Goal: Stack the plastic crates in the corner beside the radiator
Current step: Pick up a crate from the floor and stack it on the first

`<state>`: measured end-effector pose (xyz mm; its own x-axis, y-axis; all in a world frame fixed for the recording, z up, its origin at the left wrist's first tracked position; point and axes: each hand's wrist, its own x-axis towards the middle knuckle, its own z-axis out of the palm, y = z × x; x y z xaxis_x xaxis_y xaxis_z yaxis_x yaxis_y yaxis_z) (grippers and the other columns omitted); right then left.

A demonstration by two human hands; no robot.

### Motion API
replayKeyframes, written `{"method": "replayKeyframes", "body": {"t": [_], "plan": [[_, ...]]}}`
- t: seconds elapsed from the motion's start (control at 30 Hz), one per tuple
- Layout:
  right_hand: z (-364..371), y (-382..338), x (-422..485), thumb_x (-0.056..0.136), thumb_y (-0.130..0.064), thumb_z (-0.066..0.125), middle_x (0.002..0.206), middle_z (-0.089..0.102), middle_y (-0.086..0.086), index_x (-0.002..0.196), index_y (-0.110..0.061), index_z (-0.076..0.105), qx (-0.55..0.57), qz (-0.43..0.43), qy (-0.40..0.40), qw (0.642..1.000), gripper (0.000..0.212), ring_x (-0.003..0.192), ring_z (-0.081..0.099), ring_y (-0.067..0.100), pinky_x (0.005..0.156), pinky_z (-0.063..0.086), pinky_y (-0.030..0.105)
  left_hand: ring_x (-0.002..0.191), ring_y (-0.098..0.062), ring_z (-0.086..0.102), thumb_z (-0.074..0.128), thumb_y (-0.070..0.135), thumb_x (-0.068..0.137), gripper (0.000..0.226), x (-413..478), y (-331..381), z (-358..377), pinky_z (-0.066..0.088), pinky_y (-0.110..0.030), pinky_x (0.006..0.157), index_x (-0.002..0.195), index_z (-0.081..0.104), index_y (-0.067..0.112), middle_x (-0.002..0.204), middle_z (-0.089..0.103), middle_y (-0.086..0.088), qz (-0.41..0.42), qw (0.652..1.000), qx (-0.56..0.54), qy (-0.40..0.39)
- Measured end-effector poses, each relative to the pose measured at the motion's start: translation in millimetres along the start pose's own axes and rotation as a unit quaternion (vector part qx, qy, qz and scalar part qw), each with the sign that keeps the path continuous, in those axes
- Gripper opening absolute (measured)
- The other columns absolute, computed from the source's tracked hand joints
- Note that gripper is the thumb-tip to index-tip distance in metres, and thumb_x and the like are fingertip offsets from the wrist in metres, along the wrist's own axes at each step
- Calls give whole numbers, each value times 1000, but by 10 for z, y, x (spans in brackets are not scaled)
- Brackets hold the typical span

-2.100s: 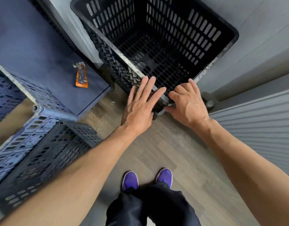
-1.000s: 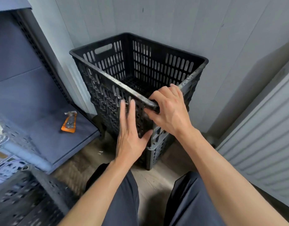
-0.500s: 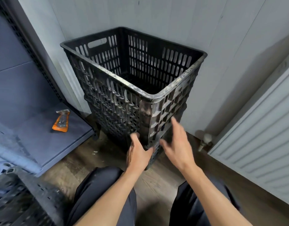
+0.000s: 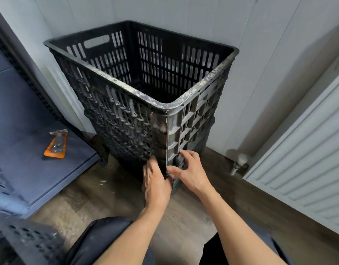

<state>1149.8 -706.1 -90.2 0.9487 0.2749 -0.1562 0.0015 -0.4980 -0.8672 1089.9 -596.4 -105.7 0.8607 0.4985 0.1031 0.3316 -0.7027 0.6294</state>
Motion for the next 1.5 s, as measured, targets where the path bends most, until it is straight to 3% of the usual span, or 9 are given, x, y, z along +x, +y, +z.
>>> {"method": "replayKeyframes", "body": {"t": [0.2, 0.37, 0.53, 0.77, 1.0, 1.17, 1.27, 1.37, 1.5], "plan": [[23, 12, -1, 75, -53, 77, 133, 33, -8, 136, -19, 45, -37, -26, 16, 999, 76, 119, 47, 11, 95, 45, 28, 130, -25, 44, 78, 20, 77, 76, 20, -47, -57, 46, -41, 99, 137, 31, 11, 135, 49, -10, 12, 1000, -1, 2], [2, -11, -30, 75, -55, 76, 125, 37, -11, 126, -23, 49, -72, -53, 32, 995, 66, 84, 53, -9, 76, 43, 22, 125, -24, 49, 76, 21, 79, 71, 5, -20, -89, 45, -38, 96, 136, 34, 13, 131, 53, -9, -11, 1000, -12, 0], [8, 28, -1, 75, -61, 73, 127, 37, -13, 126, -24, 48, -91, -71, 37, 993, 68, 90, 52, 2, 78, 45, 27, 125, -22, 48, 75, 27, 80, 73, 21, -33, -92, 47, -36, 93, 137, 32, 16, 131, 51, -6, -6, 1000, 0, -3], [25, 57, -24, 75, -66, 69, 135, 37, -18, 134, -25, 47, -96, -63, 53, 992, 75, 112, 48, 3, 84, 42, 26, 139, -22, 33, 70, 29, 83, 78, 11, -87, -63, 35, -36, 109, 145, 26, 12, 146, 40, -8, 17, 1000, 6, -20], [24, -10, -178, 88, -54, 63, 146, 46, -9, 146, -24, 41, -118, -47, 62, 990, 68, 131, 46, 10, 101, 40, 27, 128, -19, 48, 64, 32, 88, 61, -27, -135, -259, 40, -34, 101, 142, 38, 19, 139, 52, -1, 28, 996, -68, -40], [-132, -316, -342, 93, -43, 57, 135, 58, -6, 141, -27, 47, -197, -51, 58, 977, 51, 117, 60, 16, 94, 51, 35, 114, -10, 56, 63, 23, 90, 40, -130, -78, -509, 47, -30, 94, 127, 50, 22, 124, 54, 6, 63, 990, -128, 16], [-331, -608, -474, 94, -28, 55, 121, 65, -10, 125, -29, 58, -186, -76, 133, 971, 32, 106, 64, 12, 89, 53, 32, 102, -14, 54, 65, 21, 88, 30, -141, 149, -846, 49, -31, 86, 113, 50, 17, 110, 48, 4, 114, 974, -149, 130], [-606, -1049, -622, 92, -9, 51, 108, 66, -13, 111, -26, 61, -82, -112, 231, 963, 27, 98, 62, 5, 88, 53, 28, 114, -21, 47, 66, 20, 88, 38, -20, 409, -1316, 41, -32, 99, 120, 51, 5, 120, 46, -7, 230, 940, -139, 211], [-836, -1630, -687, 92, -7, 52, 108, 58, -12, 109, -23, 61, -81, -255, 295, 917, 25, 101, 55, 5, 82, 45, 21, 127, -25, 41, 62, 31, 89, 45, 279, 758, -1862, 31, -35, 110, 124, 55, 3, 130, 48, -12, 361, 908, -50, 205]]}}
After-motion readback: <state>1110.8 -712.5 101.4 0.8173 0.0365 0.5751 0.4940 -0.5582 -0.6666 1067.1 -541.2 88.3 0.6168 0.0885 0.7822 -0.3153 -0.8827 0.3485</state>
